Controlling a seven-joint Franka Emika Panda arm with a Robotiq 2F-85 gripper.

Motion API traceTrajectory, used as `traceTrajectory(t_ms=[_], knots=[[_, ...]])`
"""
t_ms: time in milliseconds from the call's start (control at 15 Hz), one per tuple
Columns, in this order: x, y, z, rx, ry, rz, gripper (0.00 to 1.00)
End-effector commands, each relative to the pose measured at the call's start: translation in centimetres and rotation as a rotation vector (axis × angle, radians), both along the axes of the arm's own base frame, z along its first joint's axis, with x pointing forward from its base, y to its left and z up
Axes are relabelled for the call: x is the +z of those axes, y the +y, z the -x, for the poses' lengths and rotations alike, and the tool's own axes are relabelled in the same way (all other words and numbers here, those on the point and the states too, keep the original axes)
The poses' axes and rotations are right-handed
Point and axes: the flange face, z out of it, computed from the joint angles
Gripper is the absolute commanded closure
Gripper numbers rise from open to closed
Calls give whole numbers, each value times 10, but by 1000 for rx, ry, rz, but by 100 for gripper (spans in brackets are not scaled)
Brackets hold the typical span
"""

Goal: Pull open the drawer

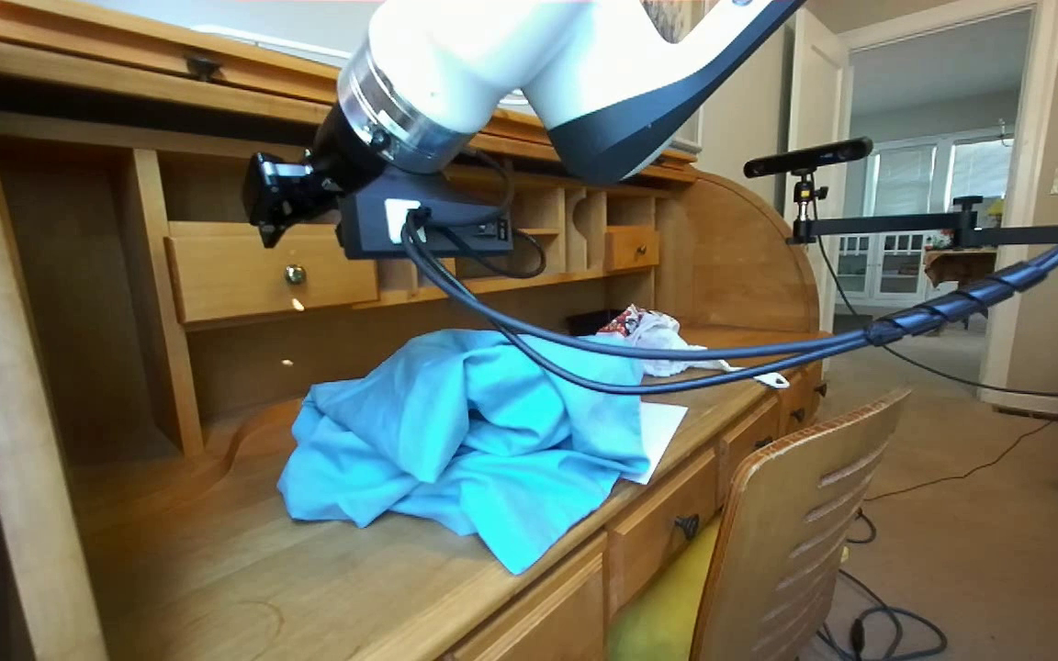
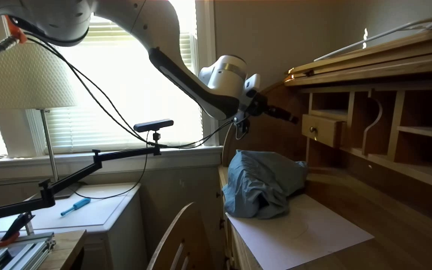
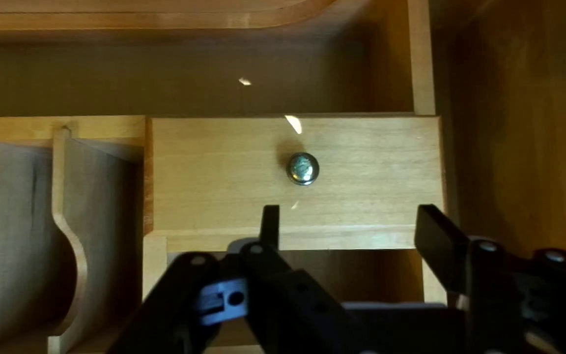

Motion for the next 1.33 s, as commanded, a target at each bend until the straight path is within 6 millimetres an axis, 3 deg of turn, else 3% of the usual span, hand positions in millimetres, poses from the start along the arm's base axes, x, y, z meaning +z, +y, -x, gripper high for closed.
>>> traceTrajectory(t_ms=[0,533,600,1000,1267], knots=[[-1,-2,7,-60,27,5,0],[-1,-5,-15,-67,-28,-46,0],[-1,-7,-6,-54,-12,-11,0],[-1,-7,-7,-55,-13,-11,0],[-15,-5,-16,-89,-19,-3,0]])
